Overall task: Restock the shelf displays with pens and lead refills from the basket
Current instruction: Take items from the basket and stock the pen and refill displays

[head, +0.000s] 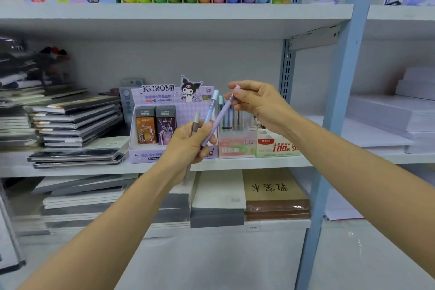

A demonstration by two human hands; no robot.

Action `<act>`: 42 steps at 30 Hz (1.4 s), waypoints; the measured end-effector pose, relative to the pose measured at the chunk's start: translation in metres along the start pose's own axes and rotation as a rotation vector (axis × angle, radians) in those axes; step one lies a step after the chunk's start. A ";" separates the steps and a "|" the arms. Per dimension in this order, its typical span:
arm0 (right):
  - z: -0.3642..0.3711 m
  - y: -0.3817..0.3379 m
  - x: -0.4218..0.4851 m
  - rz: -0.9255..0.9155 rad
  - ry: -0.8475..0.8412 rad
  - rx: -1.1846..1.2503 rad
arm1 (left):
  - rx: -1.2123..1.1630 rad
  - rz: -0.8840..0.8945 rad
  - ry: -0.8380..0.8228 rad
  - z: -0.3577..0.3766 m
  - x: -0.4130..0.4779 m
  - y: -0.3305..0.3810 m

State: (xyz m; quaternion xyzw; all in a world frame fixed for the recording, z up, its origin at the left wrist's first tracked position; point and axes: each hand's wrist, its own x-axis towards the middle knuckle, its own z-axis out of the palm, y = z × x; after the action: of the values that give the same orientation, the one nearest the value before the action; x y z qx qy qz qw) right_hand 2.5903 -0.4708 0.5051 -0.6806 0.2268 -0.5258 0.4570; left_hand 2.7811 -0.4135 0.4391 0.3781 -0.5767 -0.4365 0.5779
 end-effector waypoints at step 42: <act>-0.010 0.035 0.060 -0.158 0.228 -0.956 | 0.020 0.015 0.081 -0.014 0.018 -0.015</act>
State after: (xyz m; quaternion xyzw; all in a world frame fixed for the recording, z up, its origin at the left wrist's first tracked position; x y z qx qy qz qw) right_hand 2.6079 -0.5384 0.5057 -0.7674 0.4386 -0.4670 0.0248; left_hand 2.7932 -0.4362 0.4297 0.3969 -0.5598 -0.4107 0.6003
